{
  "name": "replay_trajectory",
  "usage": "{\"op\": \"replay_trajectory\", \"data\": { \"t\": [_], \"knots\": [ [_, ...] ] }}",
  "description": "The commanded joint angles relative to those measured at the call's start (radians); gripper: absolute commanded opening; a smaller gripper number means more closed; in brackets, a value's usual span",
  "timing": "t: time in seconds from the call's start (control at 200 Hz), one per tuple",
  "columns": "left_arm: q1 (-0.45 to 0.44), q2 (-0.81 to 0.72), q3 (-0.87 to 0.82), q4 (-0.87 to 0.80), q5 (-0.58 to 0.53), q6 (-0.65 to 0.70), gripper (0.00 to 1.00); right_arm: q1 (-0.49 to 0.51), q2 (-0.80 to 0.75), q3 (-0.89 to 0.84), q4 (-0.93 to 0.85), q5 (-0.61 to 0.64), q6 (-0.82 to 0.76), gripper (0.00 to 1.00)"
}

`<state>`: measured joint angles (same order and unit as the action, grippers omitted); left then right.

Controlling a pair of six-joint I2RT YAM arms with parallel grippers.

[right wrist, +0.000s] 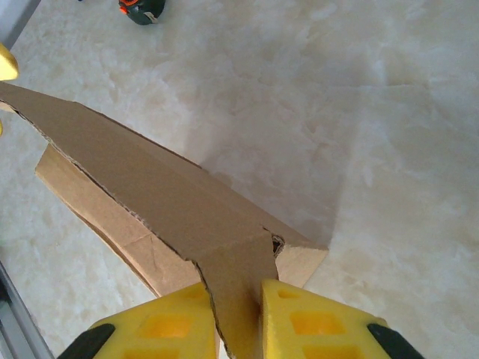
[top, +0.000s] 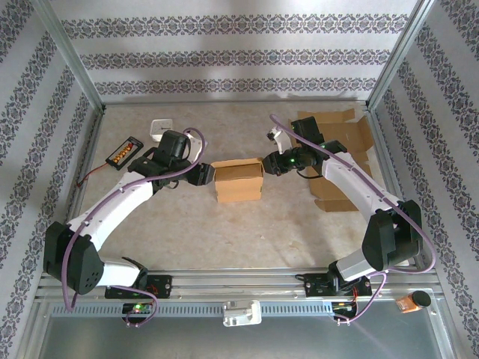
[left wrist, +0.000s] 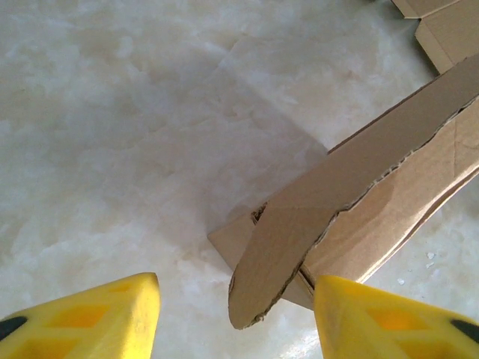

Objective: Fold the paper box

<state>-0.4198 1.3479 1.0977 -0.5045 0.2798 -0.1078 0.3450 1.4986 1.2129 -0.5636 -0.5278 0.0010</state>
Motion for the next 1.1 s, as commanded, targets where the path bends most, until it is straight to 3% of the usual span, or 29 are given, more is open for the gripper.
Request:
{"op": "replay_trajectory", "data": {
  "t": [0.0, 0.11, 0.31, 0.43, 1.099],
  "knots": [
    [-0.013, 0.014, 0.032, 0.038, -0.011, -0.015, 0.5, 0.017, -0.017, 0.005, -0.007, 0.006, -0.015, 0.2],
    [-0.014, 0.027, 0.04, 0.035, -0.004, -0.019, 0.4, 0.021, -0.017, 0.01, -0.007, 0.008, -0.006, 0.2],
    [-0.015, 0.027, 0.052, 0.023, -0.005, -0.039, 0.12, 0.027, -0.022, 0.016, -0.004, 0.034, 0.045, 0.22],
    [-0.02, 0.026, 0.06, 0.011, -0.011, -0.058, 0.04, 0.04, -0.026, 0.016, 0.004, 0.06, 0.099, 0.2],
    [-0.057, 0.032, 0.025, 0.067, -0.03, -0.128, 0.04, 0.078, -0.044, -0.048, 0.095, 0.123, 0.294, 0.11]
  ]
}}
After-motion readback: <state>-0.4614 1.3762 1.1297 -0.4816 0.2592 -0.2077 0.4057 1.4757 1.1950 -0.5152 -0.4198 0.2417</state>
